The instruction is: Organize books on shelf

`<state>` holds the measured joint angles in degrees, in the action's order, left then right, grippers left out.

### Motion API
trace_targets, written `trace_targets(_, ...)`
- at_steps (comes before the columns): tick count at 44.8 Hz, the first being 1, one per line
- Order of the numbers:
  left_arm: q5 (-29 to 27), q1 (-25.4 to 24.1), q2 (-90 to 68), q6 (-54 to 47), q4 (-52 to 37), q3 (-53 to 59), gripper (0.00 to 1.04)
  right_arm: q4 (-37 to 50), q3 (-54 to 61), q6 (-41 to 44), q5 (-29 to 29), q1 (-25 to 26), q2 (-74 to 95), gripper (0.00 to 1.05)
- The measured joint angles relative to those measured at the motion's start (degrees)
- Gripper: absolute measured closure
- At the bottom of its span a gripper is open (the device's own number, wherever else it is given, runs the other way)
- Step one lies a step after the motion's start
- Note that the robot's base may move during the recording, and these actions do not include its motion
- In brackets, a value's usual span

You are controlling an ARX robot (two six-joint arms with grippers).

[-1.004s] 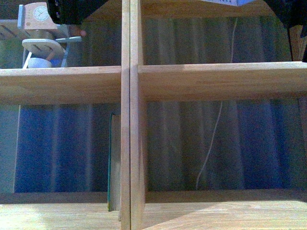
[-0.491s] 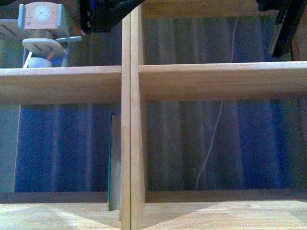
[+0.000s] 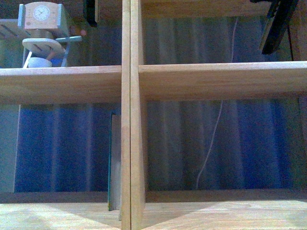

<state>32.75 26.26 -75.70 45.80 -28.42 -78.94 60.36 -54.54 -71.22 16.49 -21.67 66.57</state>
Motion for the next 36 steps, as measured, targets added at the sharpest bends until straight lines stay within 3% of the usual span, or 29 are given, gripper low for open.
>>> trace_targets(3,0.2,0.0,0.1,0.7,-1.7,0.0,0.98,0.4,0.1,-0.9,0.1,-0.3,0.0,0.97)
trace_targets(11,0.3,-0.1,0.8,1.7,-4.3,1.2,0.98,0.8,0.3,-1.1,0.7,-1.0,-0.3,0.97)
trace_targets(20,-1.3,-1.8,4.7,1.7,-6.8,3.6,0.98,-0.2,0.6,0.4,1.1,0.9,-0.3,0.6)
trace_targets(26,-2.6,-3.9,9.5,0.2,-6.5,5.9,0.98,-1.0,1.0,0.8,0.0,7.5,0.6,0.37)
trace_targets(30,-6.0,-5.6,13.6,-4.2,-1.6,7.0,0.98,-3.6,1.6,1.7,-1.0,15.3,1.9,0.19)
trace_targets(34,-11.8,-7.4,16.3,-11.7,3.3,7.8,0.98,-8.9,1.2,5.3,-2.0,21.1,2.4,0.07)
trace_targets(36,-14.2,-8.8,17.2,-15.2,4.5,8.3,0.98,-12.4,0.4,8.7,-2.5,23.8,2.6,0.06)
